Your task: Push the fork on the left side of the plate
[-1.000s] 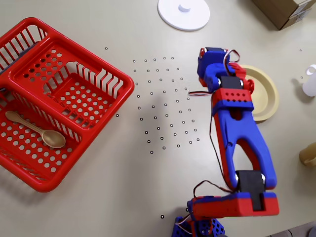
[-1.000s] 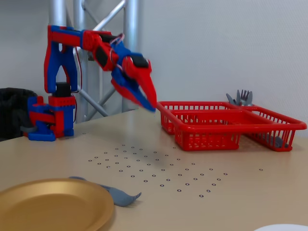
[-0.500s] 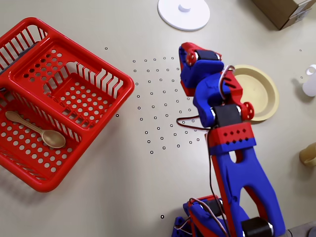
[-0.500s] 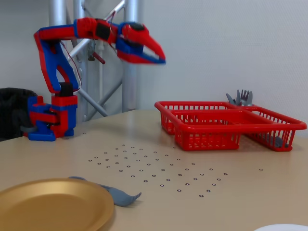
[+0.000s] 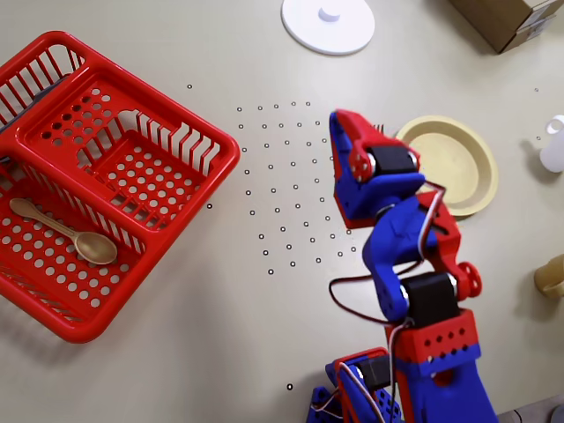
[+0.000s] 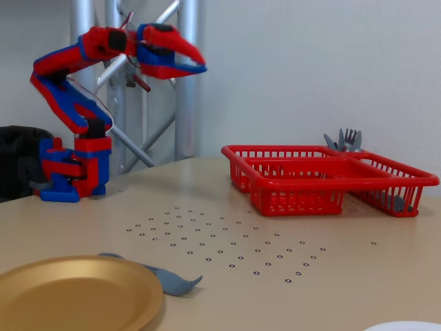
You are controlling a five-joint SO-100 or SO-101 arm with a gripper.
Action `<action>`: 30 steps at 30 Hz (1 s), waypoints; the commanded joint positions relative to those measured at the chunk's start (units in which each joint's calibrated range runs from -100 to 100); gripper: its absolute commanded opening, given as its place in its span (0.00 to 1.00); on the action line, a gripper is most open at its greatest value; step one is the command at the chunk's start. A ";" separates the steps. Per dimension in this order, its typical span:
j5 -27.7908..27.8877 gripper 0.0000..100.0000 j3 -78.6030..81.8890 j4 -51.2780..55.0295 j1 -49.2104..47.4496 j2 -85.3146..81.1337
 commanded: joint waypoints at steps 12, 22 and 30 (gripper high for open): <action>-0.05 0.00 16.54 12.65 -2.15 -25.18; 1.66 0.00 29.05 17.47 -0.78 -34.40; 2.69 0.00 37.66 15.95 0.15 -35.07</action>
